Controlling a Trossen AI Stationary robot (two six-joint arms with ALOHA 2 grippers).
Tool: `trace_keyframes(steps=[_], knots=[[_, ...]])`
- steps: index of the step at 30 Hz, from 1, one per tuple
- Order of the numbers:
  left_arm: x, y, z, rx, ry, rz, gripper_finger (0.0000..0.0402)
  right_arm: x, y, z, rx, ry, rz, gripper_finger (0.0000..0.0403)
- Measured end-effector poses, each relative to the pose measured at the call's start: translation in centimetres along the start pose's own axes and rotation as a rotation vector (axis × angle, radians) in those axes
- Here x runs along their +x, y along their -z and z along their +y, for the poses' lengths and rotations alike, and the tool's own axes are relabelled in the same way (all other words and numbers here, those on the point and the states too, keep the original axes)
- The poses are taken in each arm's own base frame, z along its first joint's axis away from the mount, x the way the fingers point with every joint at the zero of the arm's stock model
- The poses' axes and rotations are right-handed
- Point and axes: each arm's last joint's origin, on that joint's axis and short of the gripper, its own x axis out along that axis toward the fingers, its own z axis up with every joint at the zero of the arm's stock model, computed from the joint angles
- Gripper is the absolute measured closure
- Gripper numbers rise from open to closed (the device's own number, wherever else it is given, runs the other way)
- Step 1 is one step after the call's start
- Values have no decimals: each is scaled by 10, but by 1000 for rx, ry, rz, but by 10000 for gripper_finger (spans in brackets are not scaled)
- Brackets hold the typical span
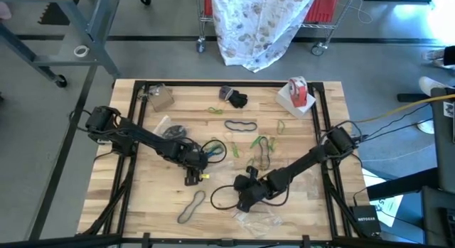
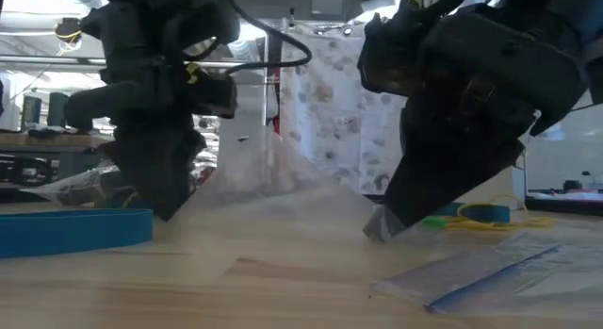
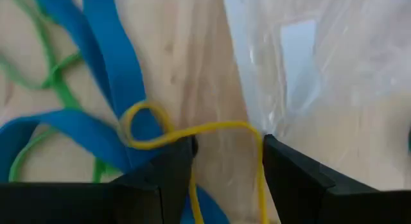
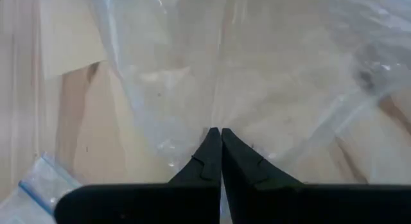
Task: Sort rubber bands
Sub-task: Open the transparent zip bag
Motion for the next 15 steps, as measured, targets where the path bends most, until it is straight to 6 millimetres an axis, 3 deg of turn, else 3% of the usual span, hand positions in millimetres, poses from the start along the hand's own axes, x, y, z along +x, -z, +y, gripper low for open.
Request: trace_keyframes(steps=[2,8,12,15], knots=[[-8,-2,1,-12,2,-42,222,-1,2,1,4,13,-13,398],[-37,-35,10,-54,73,-387,222,0,1,1,-3,16,-20,398],[-33,-49,26,-78,121,-469,222,1,1,0,-15,21,-30,398],[-13,-50,36,-91,177,-412,222,1,1,0,-4,23,-31,398]])
